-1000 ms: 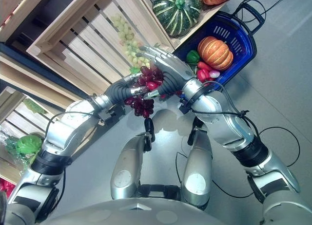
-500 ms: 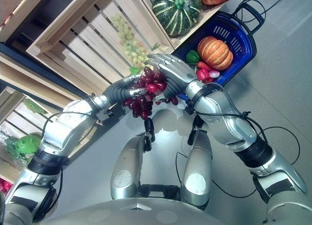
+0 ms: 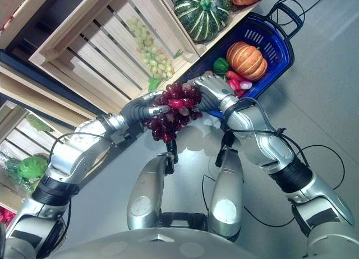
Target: Pick up fruits and vegetables into the basket
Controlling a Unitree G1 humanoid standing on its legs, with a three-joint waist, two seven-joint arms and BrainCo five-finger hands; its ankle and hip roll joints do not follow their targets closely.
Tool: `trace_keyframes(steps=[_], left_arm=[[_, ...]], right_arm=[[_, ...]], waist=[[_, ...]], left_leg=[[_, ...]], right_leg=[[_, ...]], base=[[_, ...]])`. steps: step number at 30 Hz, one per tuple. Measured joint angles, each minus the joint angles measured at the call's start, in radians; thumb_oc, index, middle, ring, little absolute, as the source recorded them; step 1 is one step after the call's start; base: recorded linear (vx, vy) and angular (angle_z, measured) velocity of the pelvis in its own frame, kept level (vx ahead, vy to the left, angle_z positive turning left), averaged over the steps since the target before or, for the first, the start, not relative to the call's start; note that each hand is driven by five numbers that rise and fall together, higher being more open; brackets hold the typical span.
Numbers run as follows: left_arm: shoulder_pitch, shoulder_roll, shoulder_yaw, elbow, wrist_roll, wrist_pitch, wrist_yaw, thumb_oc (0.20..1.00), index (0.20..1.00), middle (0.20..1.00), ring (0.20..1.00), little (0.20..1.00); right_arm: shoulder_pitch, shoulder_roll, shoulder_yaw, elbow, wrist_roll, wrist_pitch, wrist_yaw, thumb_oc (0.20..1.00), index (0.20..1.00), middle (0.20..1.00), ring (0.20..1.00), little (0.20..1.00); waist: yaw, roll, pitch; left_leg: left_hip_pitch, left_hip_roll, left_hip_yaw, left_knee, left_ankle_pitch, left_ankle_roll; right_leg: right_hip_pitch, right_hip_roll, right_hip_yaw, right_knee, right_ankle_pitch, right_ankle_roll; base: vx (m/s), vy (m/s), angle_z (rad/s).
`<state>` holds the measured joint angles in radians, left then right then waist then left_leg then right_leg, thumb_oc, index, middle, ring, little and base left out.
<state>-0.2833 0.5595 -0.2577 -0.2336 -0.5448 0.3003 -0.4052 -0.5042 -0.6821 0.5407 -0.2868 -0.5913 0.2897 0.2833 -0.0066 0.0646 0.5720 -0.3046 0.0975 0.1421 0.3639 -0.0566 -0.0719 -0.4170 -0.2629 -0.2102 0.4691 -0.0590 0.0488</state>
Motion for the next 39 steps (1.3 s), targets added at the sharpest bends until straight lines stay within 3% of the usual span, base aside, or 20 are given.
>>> trace_keyframes(steps=[11, 20, 21, 22, 39], left_arm=[[0.000, -0.038, -0.015, 0.019, -0.064, -0.004, 0.030, 0.200, 0.200, 0.200, 0.200, 0.200], [0.000, -0.039, -0.021, 0.019, -0.085, -0.010, 0.049, 0.200, 0.200, 0.200, 0.200, 0.200], [0.000, -0.039, -0.021, 0.019, -0.085, -0.010, 0.049, 0.718, 0.718, 0.718, 0.718, 0.718], [-0.001, -0.039, -0.021, 0.019, -0.085, -0.010, 0.055, 1.000, 1.000, 1.000, 1.000, 1.000], [-0.005, -0.038, -0.022, 0.024, -0.040, 0.050, 0.107, 1.000, 1.000, 1.000, 1.000, 1.000]], right_arm=[[0.020, 0.000, 0.003, 0.014, 0.115, 0.014, -0.062, 0.200, 0.200, 0.200, 0.200, 0.200], [0.021, 0.001, -0.007, 0.014, 0.182, 0.014, -0.056, 0.200, 0.200, 0.200, 0.200, 0.200], [0.021, 0.001, -0.009, 0.014, 0.190, 0.014, -0.054, 0.200, 0.200, 0.200, 0.200, 0.200], [0.022, -0.001, -0.015, 0.014, 0.222, 0.015, -0.051, 0.200, 0.200, 0.200, 0.200, 0.200], [0.115, 0.043, -0.041, 0.090, 0.660, 0.048, -0.073, 0.200, 0.200, 0.200, 0.200, 0.200]], waist=[[0.001, -0.002, 0.000], [0.001, -0.004, 0.000], [0.001, -0.004, 0.000], [0.001, -0.004, 0.000], [-0.002, -0.009, 0.000]], left_leg=[[-0.005, 0.000, -0.004, 0.000, -0.001, 0.000], [-0.006, 0.001, -0.008, 0.004, -0.001, 0.000], [-0.006, 0.002, -0.009, 0.008, -0.003, 0.000], [-0.009, 0.003, -0.009, 0.015, -0.006, 0.000], [-0.002, 0.007, -0.020, 0.037, -0.014, 0.004]], right_leg=[[-0.001, 0.002, -0.005, -0.004, 0.000, 0.000], [0.004, 0.003, -0.011, -0.006, 0.000, 0.000], [0.005, 0.003, -0.011, -0.005, 0.000, 0.000], [0.006, 0.004, -0.011, -0.005, 0.000, 0.000], [0.032, 0.006, -0.020, -0.007, -0.003, 0.005]], base=[[0.00, 0.000, 0.00], [0.00, 0.000, 0.00], [0.00, 0.000, 0.00], [0.00, 0.000, 0.00], [0.01, -0.024, 0.01]])
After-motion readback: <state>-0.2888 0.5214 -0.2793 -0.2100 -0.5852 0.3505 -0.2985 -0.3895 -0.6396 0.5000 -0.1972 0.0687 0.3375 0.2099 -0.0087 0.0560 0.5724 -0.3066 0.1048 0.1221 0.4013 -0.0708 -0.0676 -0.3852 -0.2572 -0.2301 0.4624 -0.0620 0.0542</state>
